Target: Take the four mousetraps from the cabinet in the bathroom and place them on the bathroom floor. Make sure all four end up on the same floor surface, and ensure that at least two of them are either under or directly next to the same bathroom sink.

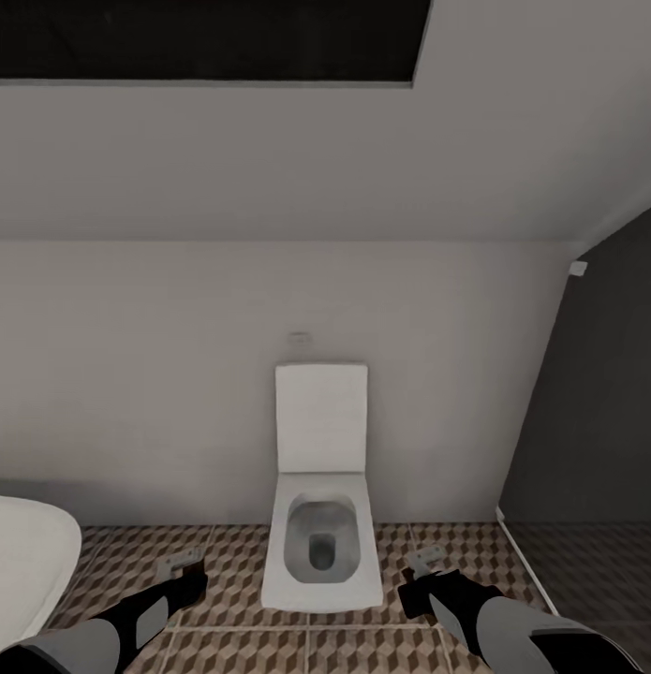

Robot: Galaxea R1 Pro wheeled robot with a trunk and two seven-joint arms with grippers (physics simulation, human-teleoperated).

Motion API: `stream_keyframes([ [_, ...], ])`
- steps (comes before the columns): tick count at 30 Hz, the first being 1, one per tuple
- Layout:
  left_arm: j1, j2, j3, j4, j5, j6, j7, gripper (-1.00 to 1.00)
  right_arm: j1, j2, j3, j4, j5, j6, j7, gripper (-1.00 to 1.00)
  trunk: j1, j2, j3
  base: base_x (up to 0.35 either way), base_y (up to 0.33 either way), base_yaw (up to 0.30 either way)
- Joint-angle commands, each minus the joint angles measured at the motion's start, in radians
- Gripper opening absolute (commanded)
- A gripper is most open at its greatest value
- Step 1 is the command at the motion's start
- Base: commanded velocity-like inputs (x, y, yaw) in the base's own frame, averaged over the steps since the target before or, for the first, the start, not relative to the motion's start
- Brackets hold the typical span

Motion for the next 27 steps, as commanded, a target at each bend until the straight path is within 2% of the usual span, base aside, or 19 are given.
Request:
stream_keyframes([
  [1,0.0,-0.001,-0.008,-0.001,0.006,0.0,0.007,-1.0,-0.001,0.0,0.001,0.001,0.005,0.002,0.003,-1.0,0.0,-0.001,-0.001,0.003,0.016,0.0],
  [5,0.0,-0.005,-0.008,-0.001,0.004,0.0,0.006,-1.0,-0.001,-0.004,0.001,0.001,0.007,0.001,-0.003,-1.0,0.0,-0.001,-0.001,0.001,0.006,0.0],
  [6,0.0,-0.015,-0.009,-0.001,0.0,0.0,0.005,-1.0,-0.001,-0.005,0.001,0.001,0.008,-0.004,-0.019,-1.0,0.0,-0.001,-0.001,0.0,0.001,0.0],
  [8,0.0,-0.054,-0.009,-0.001,-0.019,0.001,0.005,-1.0,-0.001,-0.019,0.001,0.001,0.007,-0.027,-0.068,-1.0,0.0,-0.001,-0.001,0.008,0.0,0.0],
  [9,0.0,-0.082,-0.009,-0.001,-0.04,0.004,0.006,-1.0,-0.001,-0.03,0.001,0.001,0.006,-0.042,-0.089,-1.0,0.0,-0.001,-0.001,0.044,0.0,0.0],
  [11,0.0,-0.126,-0.01,-0.002,-0.109,0.017,0.009,-1.0,-0.001,-0.043,-0.001,0.001,0.001,-0.066,-0.112,-1.0,0.0,-0.001,-0.001,0.075,0.0,0.0],
  [13,0.001,-0.148,-0.01,-0.001,-0.187,0.033,0.011,-1.0,-0.001,-0.044,-0.002,0.001,-0.009,-0.077,-0.122,-1.0,0.0,-0.001,-0.001,0.099,0.0,0.0],
  [17,0.0,-0.159,-0.008,-0.001,-0.253,0.042,0.013,-1.0,-0.001,-0.041,-0.002,0.001,-0.024,-0.086,-0.128,-1.0,0.0,-0.001,-0.001,0.099,0.0,0.0],
  [27,0.0,-0.125,-0.006,-0.001,-0.259,0.029,0.017,-1.0,-0.001,-0.041,-0.002,0.005,-0.026,-0.087,-0.127,-1.0,0.0,-0.001,-0.001,0.012,0.0,0.0],
])
